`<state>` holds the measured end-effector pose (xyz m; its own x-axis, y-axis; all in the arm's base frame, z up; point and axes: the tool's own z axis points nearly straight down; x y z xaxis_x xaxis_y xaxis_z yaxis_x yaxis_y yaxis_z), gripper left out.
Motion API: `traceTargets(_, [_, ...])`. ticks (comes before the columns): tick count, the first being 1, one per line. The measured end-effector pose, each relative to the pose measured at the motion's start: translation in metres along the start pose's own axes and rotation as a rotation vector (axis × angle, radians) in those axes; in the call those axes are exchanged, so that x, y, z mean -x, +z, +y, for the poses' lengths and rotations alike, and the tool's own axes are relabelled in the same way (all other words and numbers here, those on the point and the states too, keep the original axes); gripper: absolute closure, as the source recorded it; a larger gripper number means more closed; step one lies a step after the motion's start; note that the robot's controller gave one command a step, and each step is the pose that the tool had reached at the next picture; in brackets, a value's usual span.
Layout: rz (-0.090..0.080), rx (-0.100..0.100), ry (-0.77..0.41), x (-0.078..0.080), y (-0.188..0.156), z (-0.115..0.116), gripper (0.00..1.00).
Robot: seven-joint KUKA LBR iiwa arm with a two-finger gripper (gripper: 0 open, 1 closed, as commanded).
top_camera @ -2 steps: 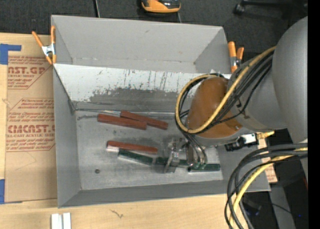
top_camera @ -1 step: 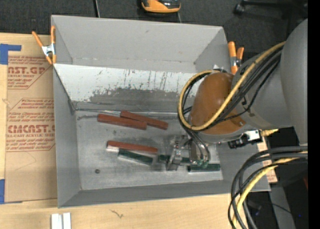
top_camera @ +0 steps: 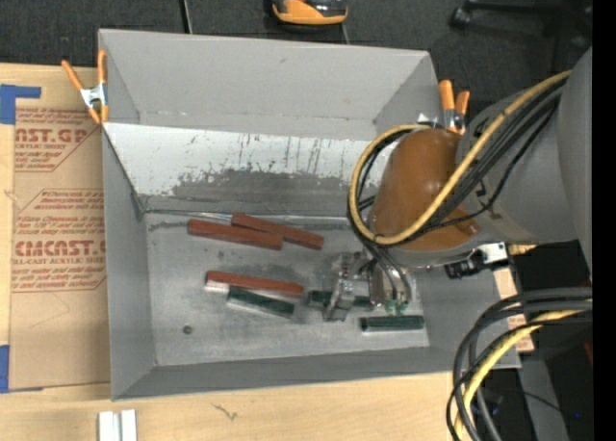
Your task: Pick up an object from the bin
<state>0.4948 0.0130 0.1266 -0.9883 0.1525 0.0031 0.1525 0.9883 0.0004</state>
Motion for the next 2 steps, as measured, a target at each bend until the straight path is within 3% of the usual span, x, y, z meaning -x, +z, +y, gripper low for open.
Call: traceTargets(2, [-0.002,0.000,0.000,0.0004,-0.0196,0.0003,1.00])
